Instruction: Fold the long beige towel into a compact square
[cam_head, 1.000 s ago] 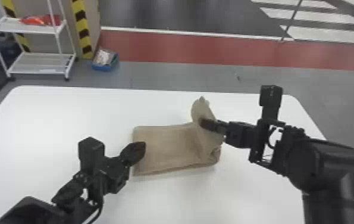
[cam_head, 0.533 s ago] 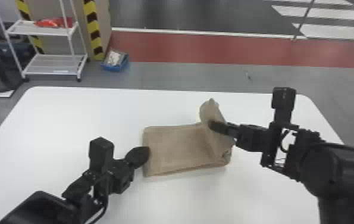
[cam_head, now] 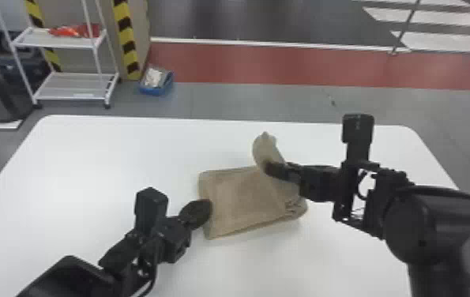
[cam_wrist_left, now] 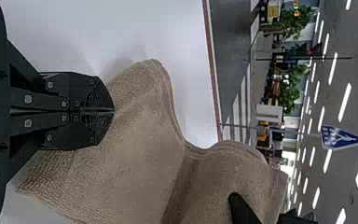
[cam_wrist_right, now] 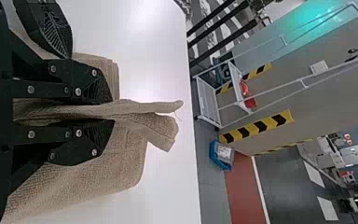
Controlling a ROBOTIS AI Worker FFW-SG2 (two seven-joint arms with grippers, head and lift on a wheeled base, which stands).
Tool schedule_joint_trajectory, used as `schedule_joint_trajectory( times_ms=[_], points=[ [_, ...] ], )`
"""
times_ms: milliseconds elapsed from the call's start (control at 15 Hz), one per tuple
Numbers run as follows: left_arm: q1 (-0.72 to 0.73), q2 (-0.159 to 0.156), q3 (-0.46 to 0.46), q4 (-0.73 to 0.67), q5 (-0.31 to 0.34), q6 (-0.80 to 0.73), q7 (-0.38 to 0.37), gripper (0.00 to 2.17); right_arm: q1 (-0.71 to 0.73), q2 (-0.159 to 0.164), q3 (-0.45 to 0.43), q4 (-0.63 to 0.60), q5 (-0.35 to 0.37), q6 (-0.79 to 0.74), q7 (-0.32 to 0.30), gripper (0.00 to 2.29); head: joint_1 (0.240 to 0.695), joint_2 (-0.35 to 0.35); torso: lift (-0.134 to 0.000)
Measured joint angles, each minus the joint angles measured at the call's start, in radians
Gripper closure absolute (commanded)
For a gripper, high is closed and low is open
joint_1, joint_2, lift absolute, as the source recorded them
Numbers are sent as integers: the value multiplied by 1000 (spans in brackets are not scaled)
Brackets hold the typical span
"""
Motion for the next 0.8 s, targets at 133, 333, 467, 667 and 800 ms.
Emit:
schedule_joint_trajectory(
  times_ms=[133, 333, 467, 667, 800],
  points=[
    [0, -7, -24, 0, -1, 0, 2, 1771, 3, 0, 32, 6, 8, -7, -8, 967, 695, -84, -124],
    [1, -16, -47, 0, -2, 0, 4, 1771, 4, 0, 79, 23, 20, -16, -28, 967, 695, -85, -124],
    [3, -17, -50, -1, -1, -1, 4, 1771, 6, 0, 104, 54, 25, -29, -50, 957, 695, -81, -124],
    [11, -15, -38, -6, 2, -4, 4, 1771, 6, 0, 133, 105, 27, -61, -90, 397, 695, -68, -124],
    [16, -12, -34, -7, 2, -10, 4, 1771, 4, 0, 152, 130, 21, -105, -87, 248, 695, -55, -124]
  ],
)
